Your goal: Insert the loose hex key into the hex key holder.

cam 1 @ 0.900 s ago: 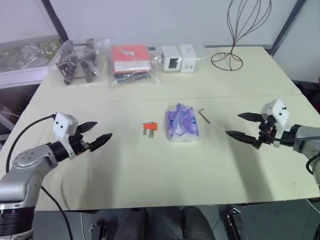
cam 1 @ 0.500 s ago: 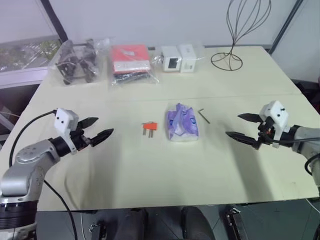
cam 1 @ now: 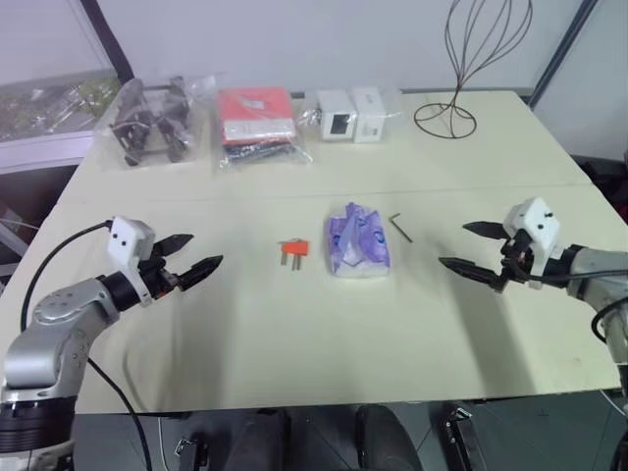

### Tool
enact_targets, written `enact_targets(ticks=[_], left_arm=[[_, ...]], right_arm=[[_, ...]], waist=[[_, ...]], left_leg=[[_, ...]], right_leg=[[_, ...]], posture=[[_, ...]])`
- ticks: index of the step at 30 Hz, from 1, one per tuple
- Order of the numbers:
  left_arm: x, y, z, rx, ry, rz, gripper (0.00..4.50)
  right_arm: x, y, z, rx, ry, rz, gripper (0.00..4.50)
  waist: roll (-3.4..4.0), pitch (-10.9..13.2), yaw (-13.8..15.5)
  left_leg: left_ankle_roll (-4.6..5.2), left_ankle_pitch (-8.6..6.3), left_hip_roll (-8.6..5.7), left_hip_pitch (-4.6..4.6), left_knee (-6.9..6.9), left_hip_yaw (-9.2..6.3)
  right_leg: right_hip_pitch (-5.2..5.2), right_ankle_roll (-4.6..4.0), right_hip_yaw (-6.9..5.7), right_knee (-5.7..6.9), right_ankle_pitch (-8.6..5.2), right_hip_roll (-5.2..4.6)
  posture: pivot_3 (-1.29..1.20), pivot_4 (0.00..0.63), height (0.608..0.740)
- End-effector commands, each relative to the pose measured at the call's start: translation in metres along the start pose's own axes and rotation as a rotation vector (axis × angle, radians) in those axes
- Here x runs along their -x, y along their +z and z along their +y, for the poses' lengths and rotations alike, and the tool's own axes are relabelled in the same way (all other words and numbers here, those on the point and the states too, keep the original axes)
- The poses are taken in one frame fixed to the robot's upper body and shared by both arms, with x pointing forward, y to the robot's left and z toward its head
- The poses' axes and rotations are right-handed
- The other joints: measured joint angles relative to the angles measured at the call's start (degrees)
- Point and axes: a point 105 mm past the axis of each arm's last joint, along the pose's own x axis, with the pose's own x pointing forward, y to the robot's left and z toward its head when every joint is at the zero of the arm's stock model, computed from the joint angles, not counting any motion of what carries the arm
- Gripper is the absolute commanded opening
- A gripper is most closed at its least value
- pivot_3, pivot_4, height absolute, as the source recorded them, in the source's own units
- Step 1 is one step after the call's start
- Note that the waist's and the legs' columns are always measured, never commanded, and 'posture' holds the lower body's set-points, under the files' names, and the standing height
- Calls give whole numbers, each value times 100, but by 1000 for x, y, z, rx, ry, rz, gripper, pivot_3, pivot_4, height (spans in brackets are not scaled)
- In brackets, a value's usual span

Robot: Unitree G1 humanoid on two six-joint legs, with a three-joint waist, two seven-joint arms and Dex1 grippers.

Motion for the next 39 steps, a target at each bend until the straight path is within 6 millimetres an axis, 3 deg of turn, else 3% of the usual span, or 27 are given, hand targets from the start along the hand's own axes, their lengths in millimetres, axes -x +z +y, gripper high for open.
enact_targets(ticks=[1,4,8,17,24,28,31,34,39], left_arm=[[3,12,3,-47,13,-33,4389],[1,14,1,-55,-8,-36,4389],[-4,29,-14,-158,-216,21,4389],[-28,48,-19,-258,-487,122,4389],[-48,41,-26,-283,-566,131,4389],[-52,37,-30,-289,-588,136,4389],[-54,29,-33,-315,-597,150,4389],[-57,28,-34,-313,-590,136,4500],[-59,26,-36,-301,-574,112,4500]], right_arm=[[-1,11,-4,39,-18,-38,4500],[-4,12,-2,51,-7,-43,4500],[-14,27,10,100,50,-61,4500],[-51,28,59,249,211,-59,4500],[-82,27,81,304,247,-99,4500],[-92,24,82,328,241,-97,4500],[-103,11,85,393,246,-56,4500],[-105,9,86,406,249,-62,3542],[-106,8,86,432,248,-62,946]], waist=[[0,0,-1],[0,0,0],[-1,2,0],[-2,3,-26],[-3,3,-35],[-4,4,-38],[-4,4,-40],[-4,4,-30],[-5,4,-41]], left_leg=[[0,0,0,0,0,0],[0,0,0,0,0,0],[-1,1,0,0,0,-1],[0,0,0,-1,-2,1],[-5,4,0,-2,1,2],[-8,5,0,-3,1,1],[-8,5,0,-3,1,1],[-8,5,0,-3,2,1],[-10,6,0,-2,2,0]], right_leg=[[0,0,0,0,0,0],[0,0,0,0,0,0],[0,0,-1,2,0,1],[-3,1,-2,1,0,3],[-8,2,-2,6,0,3],[-9,2,-2,7,0,4],[-9,2,-2,7,0,4],[-8,2,-2,8,0,4],[-8,2,-2,9,0,5]], posture=[[0,150,740],[0,150,740],[0,150,740],[0,150,740],[0,150,740],[0,150,740],[0,150,740],[0,150,740],[0,150,740]])
